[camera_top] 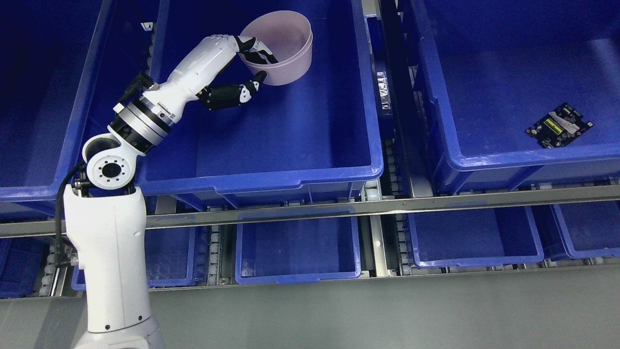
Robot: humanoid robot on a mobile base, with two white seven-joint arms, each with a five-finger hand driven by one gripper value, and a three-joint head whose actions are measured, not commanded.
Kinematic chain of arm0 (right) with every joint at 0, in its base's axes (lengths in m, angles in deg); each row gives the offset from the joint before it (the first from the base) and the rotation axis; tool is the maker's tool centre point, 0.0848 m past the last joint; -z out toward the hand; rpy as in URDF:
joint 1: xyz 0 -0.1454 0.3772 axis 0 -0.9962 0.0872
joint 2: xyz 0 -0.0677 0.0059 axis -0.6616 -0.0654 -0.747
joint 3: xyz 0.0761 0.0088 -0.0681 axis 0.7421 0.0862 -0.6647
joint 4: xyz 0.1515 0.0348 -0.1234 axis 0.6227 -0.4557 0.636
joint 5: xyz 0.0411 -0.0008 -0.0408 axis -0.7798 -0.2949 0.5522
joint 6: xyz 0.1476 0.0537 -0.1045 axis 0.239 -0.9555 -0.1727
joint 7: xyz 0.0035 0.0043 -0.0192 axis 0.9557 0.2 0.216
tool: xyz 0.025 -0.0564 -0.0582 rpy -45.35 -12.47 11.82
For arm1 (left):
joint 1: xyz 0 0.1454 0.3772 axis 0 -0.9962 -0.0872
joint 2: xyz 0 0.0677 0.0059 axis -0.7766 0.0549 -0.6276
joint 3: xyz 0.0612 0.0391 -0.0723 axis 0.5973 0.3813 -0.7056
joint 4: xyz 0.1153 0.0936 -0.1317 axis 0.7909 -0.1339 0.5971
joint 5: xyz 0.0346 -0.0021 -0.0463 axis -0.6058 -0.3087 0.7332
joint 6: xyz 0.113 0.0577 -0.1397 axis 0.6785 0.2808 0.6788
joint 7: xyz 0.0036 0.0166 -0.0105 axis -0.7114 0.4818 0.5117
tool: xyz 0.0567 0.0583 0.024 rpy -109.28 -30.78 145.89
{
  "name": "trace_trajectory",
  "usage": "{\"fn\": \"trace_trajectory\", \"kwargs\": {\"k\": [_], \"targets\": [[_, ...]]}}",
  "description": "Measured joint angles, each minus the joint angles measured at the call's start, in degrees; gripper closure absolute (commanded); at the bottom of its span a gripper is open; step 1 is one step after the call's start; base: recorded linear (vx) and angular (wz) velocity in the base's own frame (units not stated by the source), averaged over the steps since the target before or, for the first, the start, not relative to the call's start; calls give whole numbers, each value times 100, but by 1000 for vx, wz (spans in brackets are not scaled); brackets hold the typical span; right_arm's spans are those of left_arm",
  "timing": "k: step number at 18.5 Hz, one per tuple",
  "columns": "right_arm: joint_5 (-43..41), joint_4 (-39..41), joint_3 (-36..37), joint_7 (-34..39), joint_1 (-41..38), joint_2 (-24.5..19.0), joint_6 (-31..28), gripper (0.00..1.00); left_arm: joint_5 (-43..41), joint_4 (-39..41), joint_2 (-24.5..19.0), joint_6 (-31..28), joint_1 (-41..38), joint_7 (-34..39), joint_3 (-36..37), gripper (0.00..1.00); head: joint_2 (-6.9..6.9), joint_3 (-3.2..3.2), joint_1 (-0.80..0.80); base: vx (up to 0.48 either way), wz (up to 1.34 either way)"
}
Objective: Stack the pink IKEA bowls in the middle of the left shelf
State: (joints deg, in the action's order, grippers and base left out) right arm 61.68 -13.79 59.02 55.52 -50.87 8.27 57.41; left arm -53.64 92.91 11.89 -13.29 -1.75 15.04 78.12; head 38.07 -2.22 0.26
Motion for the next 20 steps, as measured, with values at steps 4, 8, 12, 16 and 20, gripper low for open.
{"fn": "trace_trajectory", "kwargs": {"k": [4,8,12,16,20], "targets": [[0,0,0,0,0,0,0,0,-1,-65,143,-6,-89,-6,6,33,0,0,0,-14,5],[0,0,0,0,0,0,0,0,80,-113,326,-22,-149,362,-51,13,0,0,0,-4,63],[0,0,0,0,1,0,0,0,1268,-172,440,-1,-106,2173,-113,13,0,0,0,-22,86],[0,0,0,0,0,0,0,0,2591,-66,510,-481,-311,3826,-40,0,0,0,0,0,0],[0,0,0,0,0,0,0,0,3240,200,564,-944,-743,4340,72,0,0,0,0,1,37]]}}
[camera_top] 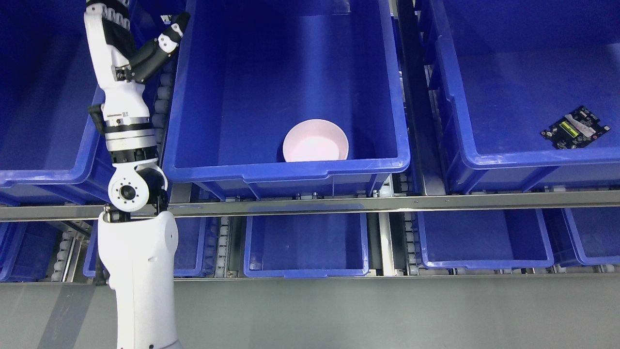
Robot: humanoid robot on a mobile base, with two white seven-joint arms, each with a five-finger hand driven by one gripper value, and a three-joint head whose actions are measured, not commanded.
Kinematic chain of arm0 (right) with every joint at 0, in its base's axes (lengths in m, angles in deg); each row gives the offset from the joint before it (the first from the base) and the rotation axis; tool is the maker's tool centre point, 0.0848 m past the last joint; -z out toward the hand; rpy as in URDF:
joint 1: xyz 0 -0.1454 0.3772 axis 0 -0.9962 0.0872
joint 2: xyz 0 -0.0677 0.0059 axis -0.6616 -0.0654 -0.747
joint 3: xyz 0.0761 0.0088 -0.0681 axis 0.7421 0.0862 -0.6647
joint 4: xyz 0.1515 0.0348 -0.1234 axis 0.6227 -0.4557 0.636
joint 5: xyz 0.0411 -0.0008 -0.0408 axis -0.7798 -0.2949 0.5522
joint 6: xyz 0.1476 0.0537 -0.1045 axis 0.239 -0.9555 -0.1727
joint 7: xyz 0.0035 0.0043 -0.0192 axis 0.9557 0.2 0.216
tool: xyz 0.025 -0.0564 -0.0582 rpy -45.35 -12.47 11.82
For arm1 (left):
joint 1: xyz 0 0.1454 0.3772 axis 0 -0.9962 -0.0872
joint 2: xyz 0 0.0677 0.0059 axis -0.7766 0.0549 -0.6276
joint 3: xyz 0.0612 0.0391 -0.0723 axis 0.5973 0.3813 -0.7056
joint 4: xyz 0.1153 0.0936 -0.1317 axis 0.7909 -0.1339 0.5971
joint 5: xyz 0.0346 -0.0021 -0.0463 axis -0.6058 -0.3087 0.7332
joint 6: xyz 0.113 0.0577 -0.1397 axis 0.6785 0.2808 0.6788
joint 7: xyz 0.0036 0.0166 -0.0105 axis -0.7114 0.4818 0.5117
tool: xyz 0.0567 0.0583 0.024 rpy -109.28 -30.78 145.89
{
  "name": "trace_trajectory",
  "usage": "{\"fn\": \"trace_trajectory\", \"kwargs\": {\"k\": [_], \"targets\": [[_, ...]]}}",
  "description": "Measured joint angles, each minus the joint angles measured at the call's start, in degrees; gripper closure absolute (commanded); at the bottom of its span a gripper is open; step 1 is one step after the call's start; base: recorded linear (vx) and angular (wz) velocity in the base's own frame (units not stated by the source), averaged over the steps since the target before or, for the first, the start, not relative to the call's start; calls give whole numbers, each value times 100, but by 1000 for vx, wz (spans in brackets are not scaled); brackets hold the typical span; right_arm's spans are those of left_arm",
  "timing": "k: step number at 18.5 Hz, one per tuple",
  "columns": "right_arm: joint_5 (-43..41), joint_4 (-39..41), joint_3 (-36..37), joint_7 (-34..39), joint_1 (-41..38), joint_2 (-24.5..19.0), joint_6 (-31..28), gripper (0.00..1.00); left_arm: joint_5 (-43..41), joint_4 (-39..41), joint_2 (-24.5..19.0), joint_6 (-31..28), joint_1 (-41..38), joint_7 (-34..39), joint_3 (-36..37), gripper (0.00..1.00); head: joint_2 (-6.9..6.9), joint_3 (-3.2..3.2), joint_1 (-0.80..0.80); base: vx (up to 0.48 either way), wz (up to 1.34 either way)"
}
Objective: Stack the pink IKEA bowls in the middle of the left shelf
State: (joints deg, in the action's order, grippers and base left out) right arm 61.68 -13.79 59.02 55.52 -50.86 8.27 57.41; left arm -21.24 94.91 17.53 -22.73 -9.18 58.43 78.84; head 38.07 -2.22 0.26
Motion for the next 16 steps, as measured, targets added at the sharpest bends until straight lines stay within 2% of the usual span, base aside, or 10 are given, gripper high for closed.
{"fn": "trace_trajectory", "kwargs": {"k": [8,16], "targets": [[0,0,0,0,0,0,0,0,445,392,54,-154,-760,-5,304,4,0,0,0,-36,113],[0,0,0,0,0,0,0,0,535,618,78,-482,-990,-404,476,3,0,0,0,-62,329]]}}
